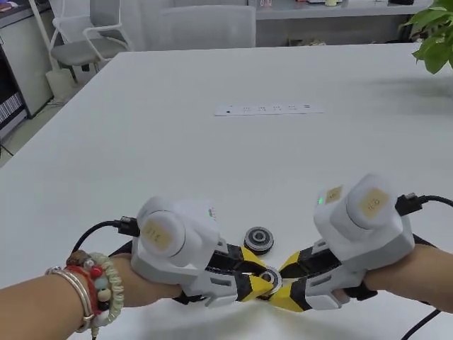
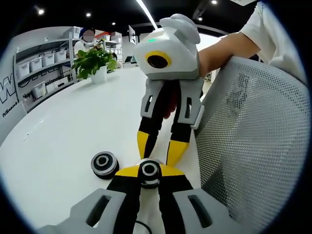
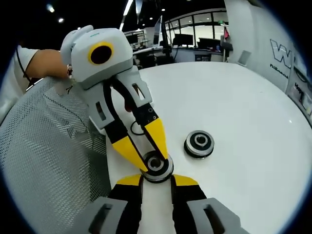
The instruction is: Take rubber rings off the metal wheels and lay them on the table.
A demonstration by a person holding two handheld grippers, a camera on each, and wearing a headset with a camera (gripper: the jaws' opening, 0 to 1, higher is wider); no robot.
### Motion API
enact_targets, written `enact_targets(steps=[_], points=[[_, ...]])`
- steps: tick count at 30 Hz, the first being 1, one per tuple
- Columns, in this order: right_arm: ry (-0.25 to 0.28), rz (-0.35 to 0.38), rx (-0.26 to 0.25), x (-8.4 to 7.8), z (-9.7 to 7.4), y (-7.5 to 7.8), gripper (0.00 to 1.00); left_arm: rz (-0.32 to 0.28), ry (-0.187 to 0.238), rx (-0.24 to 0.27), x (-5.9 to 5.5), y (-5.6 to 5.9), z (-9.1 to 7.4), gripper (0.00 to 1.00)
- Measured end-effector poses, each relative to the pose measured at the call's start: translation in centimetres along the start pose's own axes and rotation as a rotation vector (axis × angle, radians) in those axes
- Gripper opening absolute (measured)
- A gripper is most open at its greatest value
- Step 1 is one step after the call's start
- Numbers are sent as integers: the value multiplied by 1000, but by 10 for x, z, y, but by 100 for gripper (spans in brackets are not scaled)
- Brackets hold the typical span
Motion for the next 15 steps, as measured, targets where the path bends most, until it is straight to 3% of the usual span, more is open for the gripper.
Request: enact_targets(steps=[4,6,7,15], points=[[-10,-19,7,-2,-4,0,9,-4,2,6,0,0,0,9],[-25,-100,-12,-3,-2,5,0,-9,6,10,0,0,0,8],[-30,-59,-15,-3,-2,4,0,-8,5,10,0,0,0,8],[-54,-23,-43,-4,-2,7,0,-5,-2,10,0,-1,0,8]])
Point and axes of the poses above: the centre of the closed fingertips' face, and the gripper's own axes: z roughly forward along the fingers, y roughly to its right, x roughly out of its top, the point moved 3 cm from there along -z, roughly backward along the fingers, and after that the axes turned 10 degrees about y, right-handed, at the moved point
